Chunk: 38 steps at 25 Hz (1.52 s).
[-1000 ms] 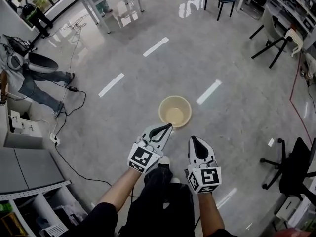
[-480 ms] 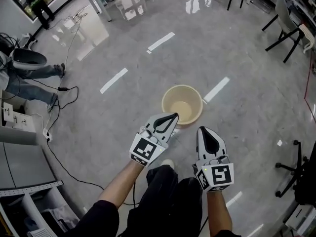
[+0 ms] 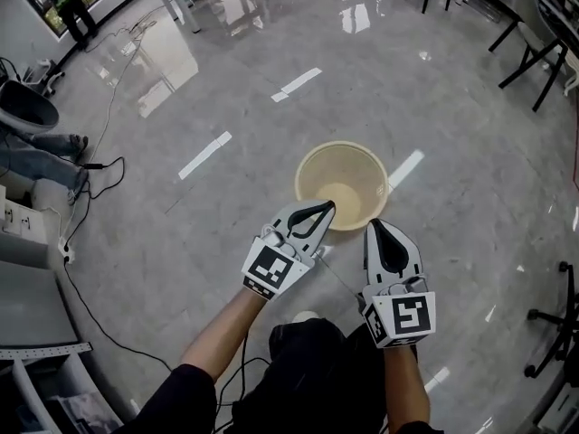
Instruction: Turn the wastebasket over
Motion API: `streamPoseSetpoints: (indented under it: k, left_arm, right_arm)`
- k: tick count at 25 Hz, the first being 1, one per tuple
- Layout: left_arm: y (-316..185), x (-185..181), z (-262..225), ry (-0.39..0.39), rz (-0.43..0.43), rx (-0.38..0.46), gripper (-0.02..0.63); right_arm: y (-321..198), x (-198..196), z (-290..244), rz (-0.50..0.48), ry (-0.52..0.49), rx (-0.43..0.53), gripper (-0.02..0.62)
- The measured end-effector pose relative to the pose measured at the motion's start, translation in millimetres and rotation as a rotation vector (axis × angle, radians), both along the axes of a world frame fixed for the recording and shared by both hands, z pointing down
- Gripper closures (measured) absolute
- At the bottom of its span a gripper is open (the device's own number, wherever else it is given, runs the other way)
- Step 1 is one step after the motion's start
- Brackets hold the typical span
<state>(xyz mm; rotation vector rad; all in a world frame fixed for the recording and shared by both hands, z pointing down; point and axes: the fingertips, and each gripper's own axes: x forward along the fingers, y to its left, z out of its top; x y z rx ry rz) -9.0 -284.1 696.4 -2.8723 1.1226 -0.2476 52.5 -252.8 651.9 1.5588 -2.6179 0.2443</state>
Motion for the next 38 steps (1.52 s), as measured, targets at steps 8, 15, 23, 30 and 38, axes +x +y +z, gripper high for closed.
streamPoseSetpoints:
  k: [8,15,23,30,38]
  left_arm:
    - [-8.6,-2.3,74.2,-0.044,-0.004,0.016,0.598]
    - [-5.2,2.3,104.7,-0.040,-0.007,0.002,0.598]
    - [-6.8,15.0,149.3,-0.159,0.021,0.010,0.598]
    - [7.9,39.3,197.8,-0.409,0.195,0.003,0.475]
    - [9.8,49.7,247.1,-0.801,0.313,0.124,0.385]
  right_arm:
    - [-13.9,-0.3,71.0,0.003,0.000,0.031,0.583]
    - [-11.6,21.3,128.6,0.076,0.033,0.049,0.583]
    - [-1.4,24.2,146.7,0.053,0.052,0.038,0.583]
    - [0.7,27.7,152.2,0.046,0.037,0.012,0.583]
    - [3.0,30.9,153.3,0.031,0.015,-0.003,0.583]
